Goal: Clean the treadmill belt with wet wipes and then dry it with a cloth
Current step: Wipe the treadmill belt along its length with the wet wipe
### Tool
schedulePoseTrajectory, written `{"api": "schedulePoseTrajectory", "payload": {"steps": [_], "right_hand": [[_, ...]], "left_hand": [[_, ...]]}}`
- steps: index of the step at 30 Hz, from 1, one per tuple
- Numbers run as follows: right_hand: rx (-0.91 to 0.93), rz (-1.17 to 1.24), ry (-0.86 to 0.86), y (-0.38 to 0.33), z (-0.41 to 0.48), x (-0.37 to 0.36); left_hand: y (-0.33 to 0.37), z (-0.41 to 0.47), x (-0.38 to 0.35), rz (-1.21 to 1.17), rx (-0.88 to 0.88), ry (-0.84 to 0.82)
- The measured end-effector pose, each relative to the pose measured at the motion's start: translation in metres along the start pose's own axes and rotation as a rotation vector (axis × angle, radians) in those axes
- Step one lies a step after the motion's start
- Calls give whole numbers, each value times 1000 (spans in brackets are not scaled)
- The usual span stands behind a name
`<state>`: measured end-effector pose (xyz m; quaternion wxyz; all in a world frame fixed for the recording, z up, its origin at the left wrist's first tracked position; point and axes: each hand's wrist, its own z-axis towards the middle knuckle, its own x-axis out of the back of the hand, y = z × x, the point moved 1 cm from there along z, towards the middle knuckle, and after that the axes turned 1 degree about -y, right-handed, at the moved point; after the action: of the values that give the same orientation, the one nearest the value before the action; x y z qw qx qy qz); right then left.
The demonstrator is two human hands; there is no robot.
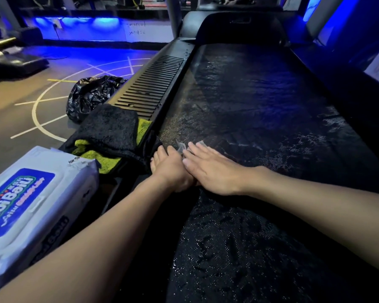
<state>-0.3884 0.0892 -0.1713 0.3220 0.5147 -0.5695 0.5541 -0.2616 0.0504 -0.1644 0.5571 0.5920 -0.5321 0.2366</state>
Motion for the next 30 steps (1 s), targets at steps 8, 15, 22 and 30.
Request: {"api": "schedulePoseTrajectory", "payload": {"steps": [8, 15, 22, 30], "right_hand": [[-40, -196, -108, 21, 0, 0], [-117, -160, -85, 28, 0, 6], [-214, -93, -33, 42, -1, 17], [-220, 29, 160, 59, -15, 17]], "left_hand": [[0, 1, -1, 101, -8, 8], [11, -6, 2, 306, -1, -166], [19, -8, 0, 376, 24, -168], [30, -9, -10, 357, -96, -146]]}}
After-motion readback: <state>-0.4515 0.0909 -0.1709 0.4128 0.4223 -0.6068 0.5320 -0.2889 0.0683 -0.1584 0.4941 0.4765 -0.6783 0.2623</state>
